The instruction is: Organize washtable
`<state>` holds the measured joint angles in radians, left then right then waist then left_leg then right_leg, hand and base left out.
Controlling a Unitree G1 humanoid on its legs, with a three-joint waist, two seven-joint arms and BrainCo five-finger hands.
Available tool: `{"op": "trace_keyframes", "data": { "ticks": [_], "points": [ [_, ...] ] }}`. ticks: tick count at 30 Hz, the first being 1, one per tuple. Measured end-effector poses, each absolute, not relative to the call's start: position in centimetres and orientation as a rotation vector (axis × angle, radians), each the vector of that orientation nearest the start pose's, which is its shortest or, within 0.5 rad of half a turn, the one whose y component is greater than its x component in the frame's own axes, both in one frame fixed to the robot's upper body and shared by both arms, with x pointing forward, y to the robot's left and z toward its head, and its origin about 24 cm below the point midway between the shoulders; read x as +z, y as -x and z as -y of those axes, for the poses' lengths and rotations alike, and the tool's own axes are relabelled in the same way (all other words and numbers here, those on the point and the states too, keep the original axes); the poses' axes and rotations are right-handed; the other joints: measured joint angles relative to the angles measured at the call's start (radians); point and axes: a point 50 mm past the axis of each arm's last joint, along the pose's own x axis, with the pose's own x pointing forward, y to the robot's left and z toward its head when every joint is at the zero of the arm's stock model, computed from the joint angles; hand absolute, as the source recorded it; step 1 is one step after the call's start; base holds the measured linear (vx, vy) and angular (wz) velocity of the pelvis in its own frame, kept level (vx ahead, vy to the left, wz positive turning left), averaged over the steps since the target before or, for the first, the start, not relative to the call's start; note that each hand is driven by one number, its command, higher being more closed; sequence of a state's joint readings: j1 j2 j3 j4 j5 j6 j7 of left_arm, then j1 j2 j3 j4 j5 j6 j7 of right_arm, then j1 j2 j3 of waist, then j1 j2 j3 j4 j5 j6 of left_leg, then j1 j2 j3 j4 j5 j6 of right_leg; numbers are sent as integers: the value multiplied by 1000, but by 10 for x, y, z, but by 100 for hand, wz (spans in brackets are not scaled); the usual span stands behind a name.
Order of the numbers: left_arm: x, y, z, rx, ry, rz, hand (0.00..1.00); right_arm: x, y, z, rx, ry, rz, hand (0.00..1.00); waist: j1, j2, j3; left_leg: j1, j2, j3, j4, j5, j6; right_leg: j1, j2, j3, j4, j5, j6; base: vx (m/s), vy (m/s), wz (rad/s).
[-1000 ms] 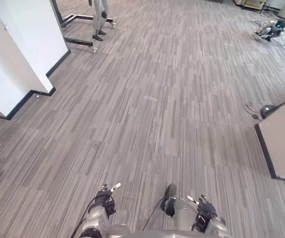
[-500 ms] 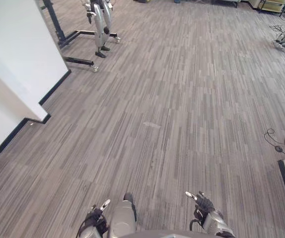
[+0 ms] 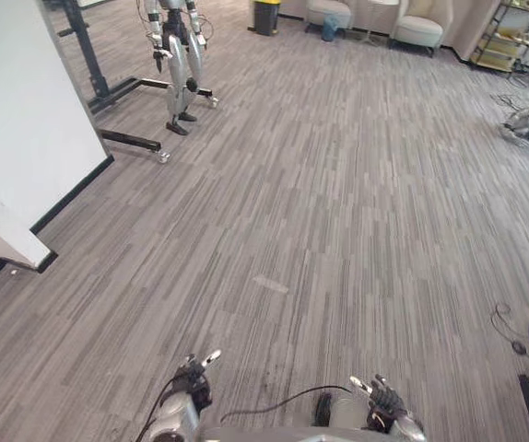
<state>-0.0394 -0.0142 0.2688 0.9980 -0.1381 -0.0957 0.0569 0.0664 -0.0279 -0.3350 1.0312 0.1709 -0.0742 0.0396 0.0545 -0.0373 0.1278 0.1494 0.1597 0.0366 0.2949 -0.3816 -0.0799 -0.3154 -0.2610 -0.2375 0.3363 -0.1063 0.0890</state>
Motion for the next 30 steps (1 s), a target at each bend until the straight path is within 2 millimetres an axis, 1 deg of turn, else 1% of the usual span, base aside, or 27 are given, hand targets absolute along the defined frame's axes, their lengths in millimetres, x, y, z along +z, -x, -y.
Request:
{"op": "trace_keyframes", "data": {
  "ticks": [1, 2, 3, 4, 5, 6, 7, 8, 10, 11, 12, 13, 15, 16, 17, 18, 19, 20, 22, 23, 24, 25, 26, 27, 28, 29, 30],
  "points": [
    [-142, -151, -181, 356, 236, -863, 0, -157, -99, 205, -413, -298, -979, 0, -2, -8, -9, 29, 4, -4, -1, -31, -16, -9, -13, 5, 8, -3, -4, 427, -534, 20],
    [-145, -146, -175, 350, 246, -888, 0, -157, -95, 210, -433, -301, -983, 0, -15, -6, -33, 85, 34, -15, -26, -68, -14, -27, 0, 7, 106, 44, 13, 617, -650, 24],
    [-148, -141, -171, 341, 245, -911, 0, -158, -90, 212, -442, -297, -995, 0, -14, 24, -63, 105, 72, -41, -5, -44, -16, -33, 30, 6, 167, 43, 9, 542, -537, 23],
    [-148, -141, -168, 333, 244, -912, 0, -158, -90, 212, -443, -297, -997, 0, -14, 30, -67, 100, 81, -45, 18, -35, -23, -32, 37, 1, 181, 26, -2, 474, -476, -3],
    [-151, -133, -162, 314, 252, -934, 0, -158, -92, 216, -446, -295, -998, 0, -12, 59, -80, 52, 116, -64, 151, 24, -32, -10, 77, -21, 205, -25, -22, 473, -449, -16],
    [-153, -127, -165, 336, 259, -946, 0, -158, -90, 218, -448, -288, -1009, 0, -16, 69, -83, -25, 140, -98, 344, 118, -34, 32, 109, -31, 194, -48, -38, 531, -485, -23],
    [-153, -126, -166, 347, 262, -946, 0, -158, -90, 219, -446, -281, -1015, 0, -11, 79, -84, -69, 147, -122, 447, 200, -44, 58, 126, -37, 181, -60, -50, 535, -336, -21],
    [-155, -119, -168, 359, 264, -959, 0, -158, -92, 220, -432, -265, -1015, 0, -3, 96, -77, -174, 149, -156, 654, 260, -108, 125, 158, -45, 131, -73, -62, 445, -252, -15],
    [-154, -117, -174, 369, 254, -950, 0, -159, -93, 217, -426, -271, -1027, 0, 5, 90, -68, -305, 143, -106, 809, 215, -76, 243, 189, -49, 20, -65, -66, 442, -203, -7],
    [-154, -117, -184, 370, 227, -943, 0, -161, -95, 213, -415, -280, -1040, 0, 11, 69, -55, -358, 138, -33, 788, 171, -55, 319, 191, -47, -48, -55, -63, 245, -86, -6],
    [-153, -116, -188, 374, 217, -939, 0, -161, -97, 211, -413, -285, -1040, 0, 13, 61, -50, -383, 136, 3, 755, 152, -46, 350, 191, -46, -77, -51, -60, 42, 24, -15],
    [-154, -112, -194, 384, 203, -942, 0, -160, -103, 209, -406, -291, -1028, 0, 19, 53, -45, -428, 130, 56, 645, 123, -31, 393, 189, -40, -123, -49, -57, -157, 118, -28],
    [-154, -105, -200, 436, 232, -943, 0, -157, -114, 206, -393, -292, -1002, 0, 31, 50, -40, -472, 108, 72, 378, 124, -21, 434, 184, -21, -165, -51, -48, -176, 112, -37],
    [-154, -104, -203, 453, 237, -940, 0, -157, -117, 204, -380, -283, -998, 0, 40, 48, -37, -476, 98, 69, 223, 160, -16, 450, 173, -17, -173, -64, -27, 1, 149, -24],
    [-154, -102, -207, 479, 246, -939, 0, -157, -119, 198, -356, -277, -1002, 0, 44, 30, -26, -456, 71, 73, 160, 286, -10, 478, 142, -7, -166, -95, 6, 207, 146, 0],
    [-153, -101, -213, 494, 237, -938, 0, -159, -119, 188, -326, -275, -1010, 0, 39, 7, -30, -437, 34, 93, 145, 275, 1, 480, 115, -12, -163, -104, 11, 418, 114, 17],
    [-152, -104, -217, 499, 226, -929, 0, -158, -123, 178, -281, -267, -1010, 0, 34, -14, -31, -444, 30, 96, 175, 261, 9, 481, 111, -24, -162, -84, -7, 461, 51, 12],
    [-151, -104, -220, 510, 223, -928, 0, -158, -127, 169, -261, -283, -1000, 0, 44, -14, -29, -463, 41, 98, 231, 226, 2, 476, 114, -16, -164, -50, -16, 437, 50, -10],
    [-153, -96, -223, 533, 227, -952, 0, -157, -131, 161, -248, -300, -993, 0, 56, -20, -34, -445, 44, 125, 263, 196, 28, 478, 106, 35, -143, -15, -4, 331, 50, -25],
    [-153, -97, -222, 526, 227, -956, 0, -156, -131, 162, -251, -299, -986, 0, 64, -20, -34, -422, 32, 130, 263, 185, 44, 458, 82, 65, -80, 7, 20, 237, 47, -21],
    [-153, -98, -222, 520, 220, -955, 0, -156, -131, 164, -254, -295, -986, 0, 64, -19, -36, -407, 20, 133, 254, 173, 50, 438, 71, 79, -22, 9, 24, 246, 65, -1],
    [-153, -97, -224, 500, 193, -968, 0, -157, -127, 168, -274, -299, -990, 0, 58, -19, -37, -365, -15, 128, 210, 152, 54, 375, 39, 97, 138, 12, 30, 194, 88, 39],
    [-154, -101, -219, 452, 167, -975, 0, -159, -122, 173, -288, -294, -1001, 0, 38, -25, -41, -333, -49, 127, 175, 137, 65, 312, 0, 124, 289, 52, 68, 167, 91, 53],
    [-153, -103, -218, 429, 148, -976, 0, -160, -118, 174, -294, -290, -1011, 0, 35, -26, -41, -317, -63, 126, 167, 135, 68, 283, -14, 138, 351, 94, 70, 141, 79, 37],
    [-153, -106, -214, 400, 135, -972, 0, -160, -114, 179, -301, -280, -1015, 0, 33, -7, -35, -271, -67, 129, 135, 127, 82, 247, -25, 147, 448, 173, 53, 85, 18, 4],
    [-153, -107, -214, 394, 127, -973, 0, -158, -117, 181, -295, -277, -999, 0, 26, 6, -25, -225, -66, 131, 98, 124, 87, 211, -22, 144, 535, 118, 31, 60, -32, -2],
    [-152, -107, -214, 392, 124, -971, 0, -158, -118, 182, -294, -276, -997, 0, 22, 8, -25, -200, -66, 132, 77, 125, 86, 201, -19, 132, 556, 73, 21, -4, -98, -2]
  ]
}}
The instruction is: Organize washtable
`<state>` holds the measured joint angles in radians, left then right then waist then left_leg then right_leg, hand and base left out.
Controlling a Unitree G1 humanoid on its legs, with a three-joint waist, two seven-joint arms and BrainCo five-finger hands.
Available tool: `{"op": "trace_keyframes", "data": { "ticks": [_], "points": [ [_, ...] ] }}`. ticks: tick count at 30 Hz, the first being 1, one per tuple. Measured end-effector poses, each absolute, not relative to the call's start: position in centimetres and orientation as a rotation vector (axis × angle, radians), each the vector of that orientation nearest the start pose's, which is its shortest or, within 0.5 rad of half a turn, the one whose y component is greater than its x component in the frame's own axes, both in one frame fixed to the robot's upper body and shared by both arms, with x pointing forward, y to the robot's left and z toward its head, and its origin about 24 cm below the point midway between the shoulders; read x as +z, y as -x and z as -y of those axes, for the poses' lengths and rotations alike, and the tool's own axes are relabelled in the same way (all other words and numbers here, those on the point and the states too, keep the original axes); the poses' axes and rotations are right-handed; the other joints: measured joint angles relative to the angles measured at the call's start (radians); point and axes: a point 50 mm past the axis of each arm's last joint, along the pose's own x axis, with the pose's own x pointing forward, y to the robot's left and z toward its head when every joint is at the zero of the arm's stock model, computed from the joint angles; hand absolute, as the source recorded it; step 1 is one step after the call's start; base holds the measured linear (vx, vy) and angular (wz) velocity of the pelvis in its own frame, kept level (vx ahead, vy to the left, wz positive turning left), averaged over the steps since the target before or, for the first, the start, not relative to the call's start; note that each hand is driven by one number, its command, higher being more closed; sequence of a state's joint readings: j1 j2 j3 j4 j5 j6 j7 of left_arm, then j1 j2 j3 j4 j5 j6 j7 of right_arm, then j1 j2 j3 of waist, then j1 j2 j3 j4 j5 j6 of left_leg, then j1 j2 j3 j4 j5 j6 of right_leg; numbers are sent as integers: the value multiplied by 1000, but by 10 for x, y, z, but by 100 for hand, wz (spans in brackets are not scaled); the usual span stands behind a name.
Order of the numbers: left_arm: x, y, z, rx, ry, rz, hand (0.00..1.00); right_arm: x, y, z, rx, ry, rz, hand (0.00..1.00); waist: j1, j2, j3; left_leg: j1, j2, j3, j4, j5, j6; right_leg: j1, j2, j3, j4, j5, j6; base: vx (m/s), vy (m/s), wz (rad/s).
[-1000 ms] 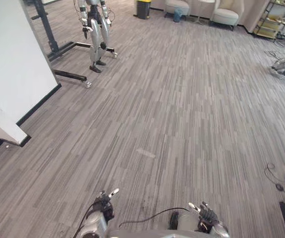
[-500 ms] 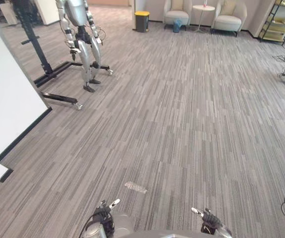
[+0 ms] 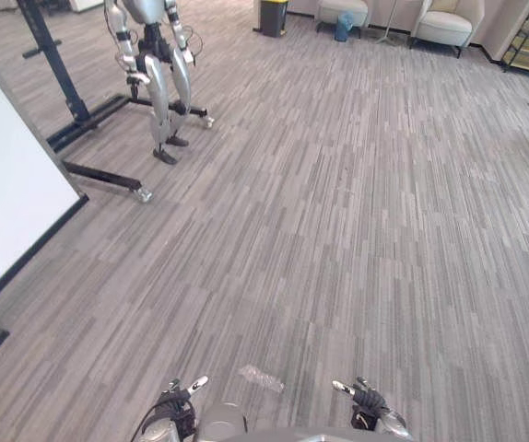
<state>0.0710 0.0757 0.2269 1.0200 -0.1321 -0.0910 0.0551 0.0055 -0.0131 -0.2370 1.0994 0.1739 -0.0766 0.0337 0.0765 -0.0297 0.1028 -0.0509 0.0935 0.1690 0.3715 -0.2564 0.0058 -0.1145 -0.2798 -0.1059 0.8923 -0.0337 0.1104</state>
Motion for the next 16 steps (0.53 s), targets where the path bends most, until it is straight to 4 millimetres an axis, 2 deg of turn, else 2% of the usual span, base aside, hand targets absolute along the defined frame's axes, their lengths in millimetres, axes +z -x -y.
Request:
{"op": "trace_keyframes", "data": {
  "ticks": [2, 4, 5, 6, 7, 8, 9, 11, 14, 16],
  "points": [
    [-153, -108, -211, 390, 131, -969, 0, -157, -119, 181, -280, -266, -991, 0, -10, 1, -1, 75, 7, 7, -55, 3, -5, -20, 27, -63, -24, -142, -20, -86, -180, 1],
    [-152, -114, -203, 376, 150, -957, 0, -157, -119, 182, -276, -264, -981, 0, -16, 4, -3, 90, 29, 7, -69, 8, -14, -24, 68, -115, -179, -194, -29, -238, -120, 11],
    [-152, -120, -196, 363, 165, -947, 0, -157, -117, 181, -277, -267, -984, 0, -13, -6, -5, 89, 35, 3, -67, 12, -25, -22, 83, -130, -323, -197, -34, -373, -36, 12],
    [-150, -124, -197, 361, 163, -930, 0, -158, -114, 177, -274, -276, -993, 0, -14, -36, -18, 72, 30, -6, -54, 2, -55, -14, 94, -123, -510, -91, -51, -276, -74, 12],
    [-150, -124, -201, 367, 155, -925, 0, -159, -113, 175, -273, -282, -995, 0, -16, -46, -20, 61, 31, -18, -37, -12, -77, -2, 103, -119, -555, -91, -27, -118, -163, -5],
    [-151, -124, -196, 367, 171, -930, 0, -159, -114, 175, -272, -281, -994, 0, -15, -22, -16, 58, 70, -28, -30, -23, -89, 23, 148, -125, -598, -73, -44, 55, -251, -15],
    [-152, -124, -189, 362, 188, -934, 0, -159, -113, 177, -278, -278, -994, 0, -16, -22, -16, 64, 92, -26, -47, -24, -97, 40, 177, -128, -636, -70, -45, 70, -233, -22],
    [-153, -123, -189, 359, 191, -935, 0, -159, -110, 180, -282, -273, -1006, 0, -16, -12, -24, 76, 116, -25, -69, -16, -110, 67, 210, -135, -686, -55, -59, 32, -154, -7],
    [-155, -117, -187, 387, 226, -949, 0, -162, -101, 181, -291, -271, -1036, 0, -14, -14, -61, 82, 125, -24, -114, 0, -136, 85, 231, -140, -767, -20, -61, 56, -64, -2],
    [-156, -113, -189, 403, 237, -956, 0, -163, -99, 183, -295, -267, -1043, 0, -13, -13, -68, 97, 119, -13, -126, 3, -138, 109, 230, -137, -808, 2, -54, 68, 26, -7]
  ]
}}
